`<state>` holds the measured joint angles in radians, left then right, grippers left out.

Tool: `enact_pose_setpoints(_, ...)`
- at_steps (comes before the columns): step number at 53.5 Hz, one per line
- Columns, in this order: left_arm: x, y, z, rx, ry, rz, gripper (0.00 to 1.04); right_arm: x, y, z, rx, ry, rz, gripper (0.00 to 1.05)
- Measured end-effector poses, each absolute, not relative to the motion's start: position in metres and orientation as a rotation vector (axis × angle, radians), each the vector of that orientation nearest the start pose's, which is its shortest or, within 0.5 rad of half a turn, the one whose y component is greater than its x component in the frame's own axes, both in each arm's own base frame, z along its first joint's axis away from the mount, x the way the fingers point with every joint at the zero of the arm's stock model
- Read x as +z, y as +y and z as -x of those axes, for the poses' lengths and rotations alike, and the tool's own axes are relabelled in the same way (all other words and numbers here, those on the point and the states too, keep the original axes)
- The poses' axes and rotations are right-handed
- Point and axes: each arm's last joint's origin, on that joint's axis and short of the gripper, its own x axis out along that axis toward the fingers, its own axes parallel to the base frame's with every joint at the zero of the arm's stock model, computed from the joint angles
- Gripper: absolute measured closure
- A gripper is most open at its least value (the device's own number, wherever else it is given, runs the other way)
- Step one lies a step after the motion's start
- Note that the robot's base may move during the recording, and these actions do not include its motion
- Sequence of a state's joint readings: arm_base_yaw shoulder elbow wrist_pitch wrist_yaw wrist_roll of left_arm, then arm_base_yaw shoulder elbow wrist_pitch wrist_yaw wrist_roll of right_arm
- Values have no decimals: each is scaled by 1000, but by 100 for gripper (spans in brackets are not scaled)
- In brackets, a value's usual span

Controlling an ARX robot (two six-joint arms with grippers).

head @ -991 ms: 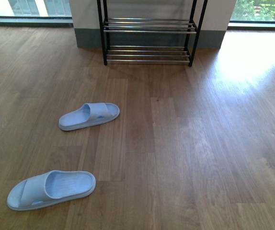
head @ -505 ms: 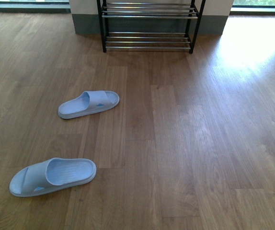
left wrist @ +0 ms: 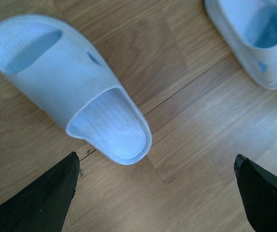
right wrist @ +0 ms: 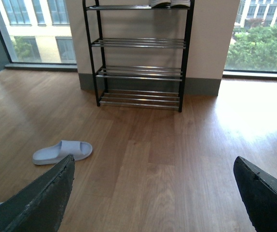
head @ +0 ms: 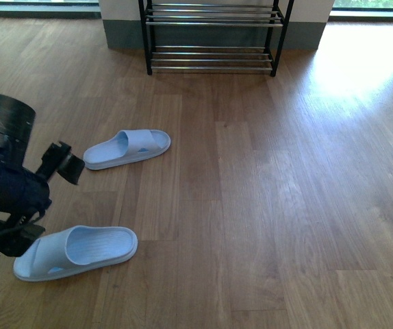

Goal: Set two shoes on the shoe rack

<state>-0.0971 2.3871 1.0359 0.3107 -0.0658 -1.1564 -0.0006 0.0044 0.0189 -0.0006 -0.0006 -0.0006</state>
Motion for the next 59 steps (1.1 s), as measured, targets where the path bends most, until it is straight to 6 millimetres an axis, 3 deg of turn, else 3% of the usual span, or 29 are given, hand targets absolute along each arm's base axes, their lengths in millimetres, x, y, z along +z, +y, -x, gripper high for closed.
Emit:
enact_pose_setpoints(8,-74,-36,-380,696,1025,894,9,170,0,-97,0,-14,1,9)
enact_pose_setpoints(18,-110,-35,-378,814,1107,773,9,170,0,-97,0,-14,1,9)
enact_pose_setpoints(59,-151,-30,-389,866,1129,627,9,170,0,-97,-1,-14,1,9)
